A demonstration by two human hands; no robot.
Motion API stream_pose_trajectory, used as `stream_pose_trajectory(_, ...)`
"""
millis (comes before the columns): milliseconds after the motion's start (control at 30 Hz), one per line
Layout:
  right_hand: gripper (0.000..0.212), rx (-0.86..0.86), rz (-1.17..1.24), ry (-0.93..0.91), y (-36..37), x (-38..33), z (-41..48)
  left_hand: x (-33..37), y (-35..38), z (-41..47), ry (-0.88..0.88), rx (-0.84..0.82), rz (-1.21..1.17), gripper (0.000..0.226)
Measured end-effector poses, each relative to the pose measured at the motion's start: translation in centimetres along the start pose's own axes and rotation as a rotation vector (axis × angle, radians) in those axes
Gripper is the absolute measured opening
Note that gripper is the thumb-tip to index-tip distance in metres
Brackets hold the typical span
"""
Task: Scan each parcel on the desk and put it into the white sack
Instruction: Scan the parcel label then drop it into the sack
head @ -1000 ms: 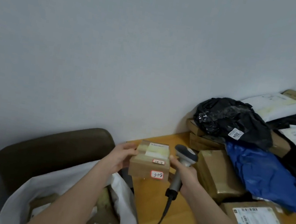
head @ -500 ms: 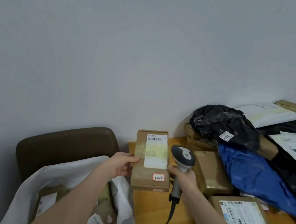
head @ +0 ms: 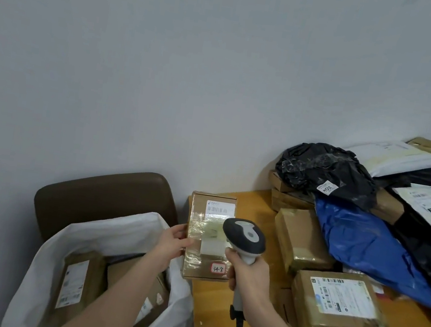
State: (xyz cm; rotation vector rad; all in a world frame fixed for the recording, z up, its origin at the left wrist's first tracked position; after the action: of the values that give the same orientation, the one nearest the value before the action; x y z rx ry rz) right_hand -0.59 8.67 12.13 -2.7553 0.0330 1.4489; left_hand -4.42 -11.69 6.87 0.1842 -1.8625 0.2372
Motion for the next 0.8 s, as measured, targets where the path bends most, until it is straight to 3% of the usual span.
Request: stream_pose_trajectory(800,0.022,0.016,-0.159,0.049,1.6,0.1,-1.9,-1.9,-0.6,0.6,-0.025,0.1,0.082,0.058)
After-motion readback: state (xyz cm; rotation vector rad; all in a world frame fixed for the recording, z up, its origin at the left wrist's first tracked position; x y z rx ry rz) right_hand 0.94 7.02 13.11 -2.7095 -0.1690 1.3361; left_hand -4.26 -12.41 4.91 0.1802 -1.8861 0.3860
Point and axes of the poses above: each hand's wrist, its own z-axis towards the middle knuckle, its own y-axis out of the palm, x = y × z, the point moved 4 cm from there along z, towards the middle knuckle, and after that the axes turned 11 degrees about y, right-handed, at the moved point
